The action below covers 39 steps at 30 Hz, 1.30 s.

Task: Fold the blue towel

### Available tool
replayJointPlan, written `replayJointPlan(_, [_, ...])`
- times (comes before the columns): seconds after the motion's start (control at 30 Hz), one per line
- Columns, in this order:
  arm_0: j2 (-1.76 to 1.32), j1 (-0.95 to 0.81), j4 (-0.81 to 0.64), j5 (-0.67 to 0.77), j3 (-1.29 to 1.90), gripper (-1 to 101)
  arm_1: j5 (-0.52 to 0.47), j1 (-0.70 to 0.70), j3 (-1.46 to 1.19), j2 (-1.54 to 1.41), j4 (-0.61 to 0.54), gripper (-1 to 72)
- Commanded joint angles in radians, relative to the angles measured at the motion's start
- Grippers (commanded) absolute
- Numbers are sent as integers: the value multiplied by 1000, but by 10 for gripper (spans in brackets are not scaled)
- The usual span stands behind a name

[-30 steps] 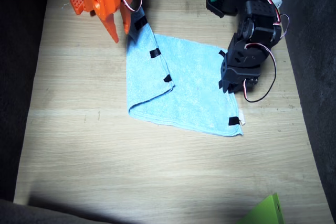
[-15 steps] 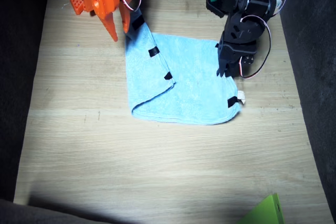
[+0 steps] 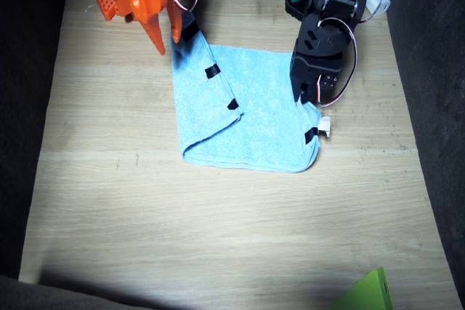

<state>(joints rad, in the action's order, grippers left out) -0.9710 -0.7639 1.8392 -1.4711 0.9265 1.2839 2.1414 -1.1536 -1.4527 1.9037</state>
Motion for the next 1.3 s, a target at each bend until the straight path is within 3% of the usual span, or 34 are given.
replayJointPlan(0.0, [23,5,86,-14,-147,-3,17,9,-12,-67,11,200])
replayJointPlan(0.17, [181,28,212,-11,-426,-3,18,9,-12,-81,11,200])
replayJointPlan(0.3, [212,60,216,-17,-492,-3,23,-2,-12,-87,12,199])
replayJointPlan(0.87, [127,213,215,-118,-391,-3,29,-17,-28,-77,3,195])
replayJointPlan(1.27, [83,233,219,-175,-497,-3,31,-17,-32,-69,0,193])
